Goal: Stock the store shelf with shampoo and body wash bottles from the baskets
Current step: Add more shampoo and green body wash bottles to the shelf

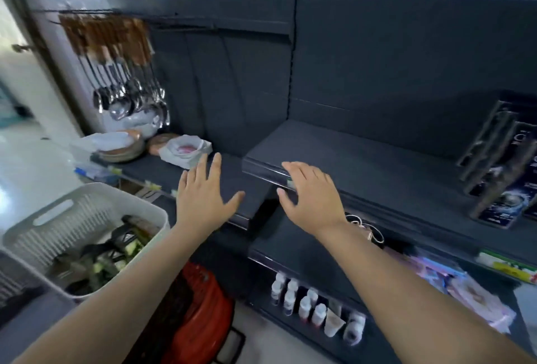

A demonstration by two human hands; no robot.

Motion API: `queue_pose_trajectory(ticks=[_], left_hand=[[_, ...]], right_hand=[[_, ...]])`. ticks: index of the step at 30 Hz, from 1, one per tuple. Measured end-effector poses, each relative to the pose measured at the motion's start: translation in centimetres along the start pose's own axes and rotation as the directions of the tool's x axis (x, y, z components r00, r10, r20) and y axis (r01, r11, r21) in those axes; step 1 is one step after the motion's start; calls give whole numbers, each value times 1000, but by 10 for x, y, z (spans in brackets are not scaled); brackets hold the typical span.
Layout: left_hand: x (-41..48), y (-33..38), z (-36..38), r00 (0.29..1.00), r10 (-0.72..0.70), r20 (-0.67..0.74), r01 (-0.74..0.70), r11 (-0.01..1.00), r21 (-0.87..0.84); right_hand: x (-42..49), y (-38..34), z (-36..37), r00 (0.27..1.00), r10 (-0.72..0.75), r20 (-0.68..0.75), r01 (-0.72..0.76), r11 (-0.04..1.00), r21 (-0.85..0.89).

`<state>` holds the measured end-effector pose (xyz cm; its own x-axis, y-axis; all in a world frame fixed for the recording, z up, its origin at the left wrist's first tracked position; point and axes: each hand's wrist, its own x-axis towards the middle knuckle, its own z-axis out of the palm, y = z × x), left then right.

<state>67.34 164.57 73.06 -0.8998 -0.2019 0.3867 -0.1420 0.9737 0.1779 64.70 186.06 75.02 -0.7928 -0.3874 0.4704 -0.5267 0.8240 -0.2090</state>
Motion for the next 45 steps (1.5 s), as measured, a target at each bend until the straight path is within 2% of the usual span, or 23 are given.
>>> queue_pose_trajectory(ticks=[6, 13, 20, 26, 30, 33, 39, 43, 44, 45], left_hand=[[-56, -150, -21, 956, -291, 38, 287, 953, 94], [-103, -267, -26, 864, -497, 83, 474, 858, 198], [-111, -302, -5, 885, -457, 93, 410, 858, 310], [-85, -316, 35, 820, -549, 163, 483, 816, 317], [-58, -311, 64, 780, -607, 152, 564, 787, 252], [-46, -311, 85, 713, -680, 170, 642, 731, 232], [-45, -310, 122, 513, -807, 292, 778, 581, 241], [-47, -311, 137, 303, -852, 428, 892, 411, 188], [-46, -312, 138, 275, -854, 441, 902, 388, 189], [-43, -311, 139, 287, -855, 432, 890, 405, 211]], right_hand=[[36, -135, 69, 969, -179, 172, 158, 979, 125], [54, -242, 143, 871, -332, 362, 258, 936, 238], [82, -278, 222, 785, -390, 481, 233, 906, 354], [120, -281, 284, 691, -426, 584, 195, 888, 417], [133, -273, 319, 649, -425, 631, 129, 879, 459], [142, -269, 339, 582, -441, 683, 137, 881, 453], [149, -274, 366, 485, -445, 753, 137, 889, 437], [141, -275, 378, 448, -410, 794, 127, 909, 397], [140, -276, 380, 451, -394, 801, 121, 916, 382], [139, -277, 382, 457, -376, 806, 113, 923, 367]])
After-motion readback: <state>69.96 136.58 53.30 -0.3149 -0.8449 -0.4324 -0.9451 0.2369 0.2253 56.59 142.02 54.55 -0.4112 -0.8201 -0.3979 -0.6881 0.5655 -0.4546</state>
